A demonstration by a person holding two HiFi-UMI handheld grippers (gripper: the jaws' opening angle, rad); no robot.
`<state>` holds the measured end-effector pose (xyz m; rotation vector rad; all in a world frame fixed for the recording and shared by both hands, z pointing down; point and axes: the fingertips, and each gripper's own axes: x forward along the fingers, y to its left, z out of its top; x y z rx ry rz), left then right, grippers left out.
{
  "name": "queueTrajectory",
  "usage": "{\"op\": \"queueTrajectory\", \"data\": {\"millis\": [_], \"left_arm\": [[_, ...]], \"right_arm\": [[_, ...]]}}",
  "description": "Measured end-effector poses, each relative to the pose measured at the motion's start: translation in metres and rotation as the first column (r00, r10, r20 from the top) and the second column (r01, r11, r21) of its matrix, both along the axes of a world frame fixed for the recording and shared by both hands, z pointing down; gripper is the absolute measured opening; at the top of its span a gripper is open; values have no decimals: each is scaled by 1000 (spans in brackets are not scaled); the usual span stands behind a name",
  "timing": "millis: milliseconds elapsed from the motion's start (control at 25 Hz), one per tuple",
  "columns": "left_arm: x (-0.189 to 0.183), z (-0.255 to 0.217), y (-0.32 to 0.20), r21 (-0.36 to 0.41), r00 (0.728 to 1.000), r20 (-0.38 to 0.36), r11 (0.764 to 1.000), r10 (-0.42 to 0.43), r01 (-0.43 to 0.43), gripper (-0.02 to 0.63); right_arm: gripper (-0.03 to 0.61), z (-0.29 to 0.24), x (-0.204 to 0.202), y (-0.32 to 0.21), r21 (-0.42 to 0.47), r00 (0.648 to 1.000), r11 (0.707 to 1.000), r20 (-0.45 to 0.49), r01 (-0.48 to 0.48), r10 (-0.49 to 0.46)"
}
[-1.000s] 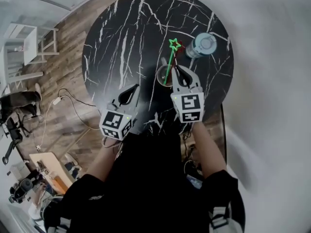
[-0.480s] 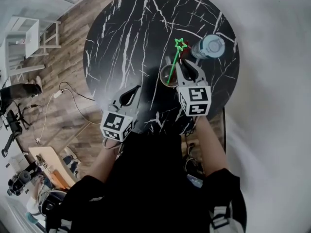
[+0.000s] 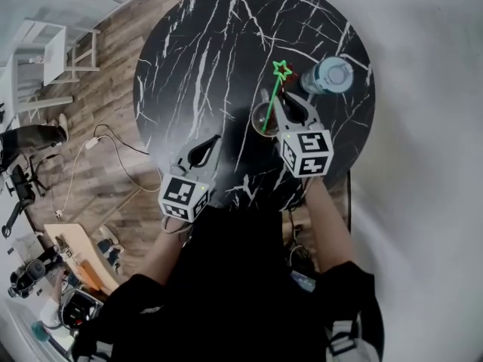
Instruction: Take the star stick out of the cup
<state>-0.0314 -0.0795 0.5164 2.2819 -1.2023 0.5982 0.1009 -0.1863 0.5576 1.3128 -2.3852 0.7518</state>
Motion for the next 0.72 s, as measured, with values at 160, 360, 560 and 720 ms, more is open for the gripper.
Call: {"op": "queueTrajectory", "data": {"millis": [160, 360, 560, 720], "left_arm": [[0, 0, 1, -1, 1000, 5, 1000, -2, 2, -2], [1, -2, -1, 7, 1000, 2, 1000, 1, -1, -2], [0, -4, 1, 14, 1000, 3, 1000, 1, -1, -2], [1, -5, 7, 15, 1000, 3, 1000, 7, -7, -2]], "right_arm": [[32, 2, -3, 0, -5, 1000, 1000, 23, 9, -8], [20, 1, -3, 0, -5, 1000, 1000, 29, 0, 0], [14, -4, -1, 3, 8, 999, 1000, 46, -19, 18], [12, -8, 0, 9, 4, 997, 999, 63, -37, 36]]}}
